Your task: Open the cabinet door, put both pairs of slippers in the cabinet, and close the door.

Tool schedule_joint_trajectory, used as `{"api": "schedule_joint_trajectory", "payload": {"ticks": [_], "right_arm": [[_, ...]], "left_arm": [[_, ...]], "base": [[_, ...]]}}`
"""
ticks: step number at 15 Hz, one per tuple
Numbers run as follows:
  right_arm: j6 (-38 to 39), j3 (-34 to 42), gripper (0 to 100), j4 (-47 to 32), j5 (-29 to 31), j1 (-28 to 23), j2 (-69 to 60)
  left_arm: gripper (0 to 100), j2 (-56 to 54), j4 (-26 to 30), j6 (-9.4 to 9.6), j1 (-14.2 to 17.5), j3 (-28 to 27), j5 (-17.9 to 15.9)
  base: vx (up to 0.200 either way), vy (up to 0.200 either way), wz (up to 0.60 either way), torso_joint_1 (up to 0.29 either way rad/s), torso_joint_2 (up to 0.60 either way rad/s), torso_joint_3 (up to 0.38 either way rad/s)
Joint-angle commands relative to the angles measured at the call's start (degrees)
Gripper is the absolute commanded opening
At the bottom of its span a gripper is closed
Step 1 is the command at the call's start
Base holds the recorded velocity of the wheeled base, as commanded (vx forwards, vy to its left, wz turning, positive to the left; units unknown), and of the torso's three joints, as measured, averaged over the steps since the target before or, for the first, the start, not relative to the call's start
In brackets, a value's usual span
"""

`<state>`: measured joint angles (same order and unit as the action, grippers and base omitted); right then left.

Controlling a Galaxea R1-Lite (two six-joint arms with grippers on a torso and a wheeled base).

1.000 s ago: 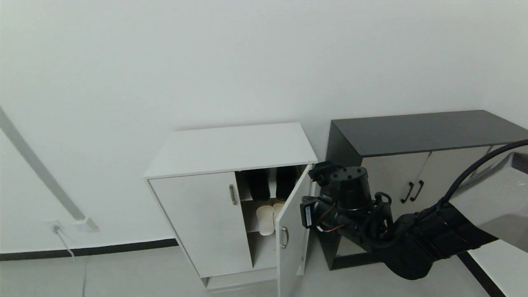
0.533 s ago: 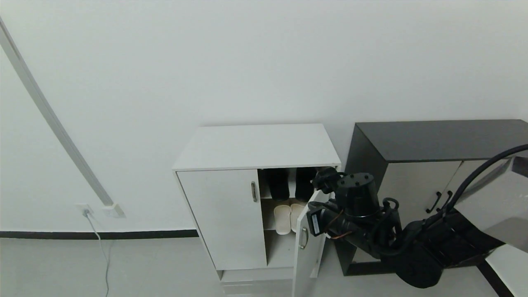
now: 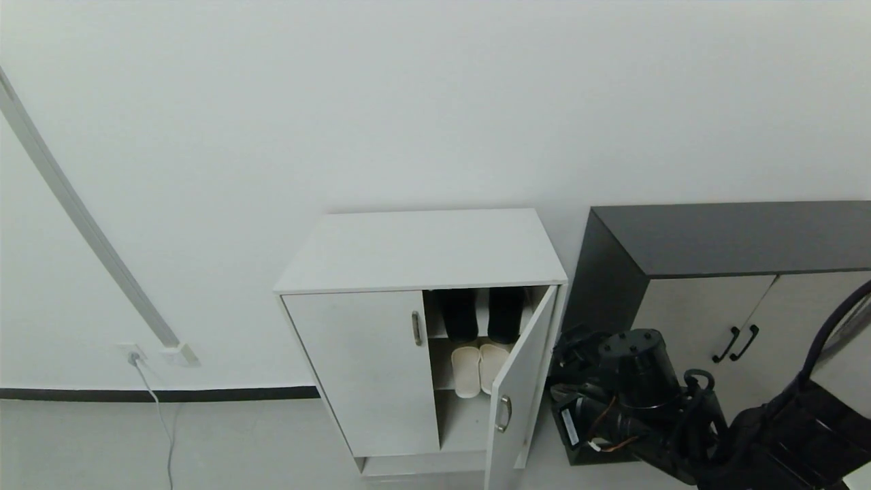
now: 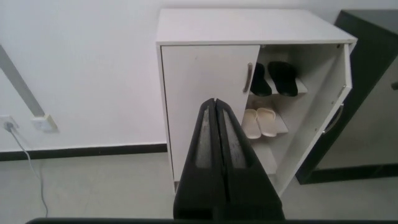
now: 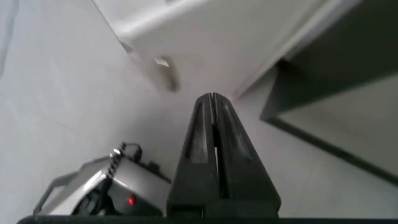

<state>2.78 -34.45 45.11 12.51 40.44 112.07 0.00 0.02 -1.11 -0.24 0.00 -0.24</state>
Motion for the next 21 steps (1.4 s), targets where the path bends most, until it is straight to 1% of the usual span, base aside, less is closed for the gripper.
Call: {"api": "schedule_joint_trajectory", "payload": {"ticks": [1,6,15,18,21], "right_arm": [[0.12,0.96,0,0.16,-0.03,0.43,0.26],[-0.05,-4.48,0,1.65,-0.64,0.61,7.29],[1.35,-19.25,0,1.83,-0.55,-0.18,18.89],[2.05,-21.8,0,2.44,-0.38,-0.45,20.38],[2.05,-25.14,0,4.9,-0.38,-0.62,22.76]], "left_arm": [[0,0.0,-0.02,-0.03,-0.02,0.0,-0.02],[0,0.09,-0.02,-0.12,-0.02,0.0,0.07],[0,0.09,-0.02,-0.12,0.07,0.0,0.07],[0,0.09,-0.02,-0.21,-0.02,0.0,0.16],[0,0.0,-0.02,-0.21,-0.02,0.0,0.16]], "base": [[0.0,0.0,0.0,0.0,0.0,0.0],[0.0,0.0,0.0,0.0,0.0,0.0],[0.0,0.0,0.0,0.0,0.0,0.0],[0.0,0.0,0.0,0.0,0.0,0.0],[0.0,0.0,0.0,0.0,0.0,0.0]]}}
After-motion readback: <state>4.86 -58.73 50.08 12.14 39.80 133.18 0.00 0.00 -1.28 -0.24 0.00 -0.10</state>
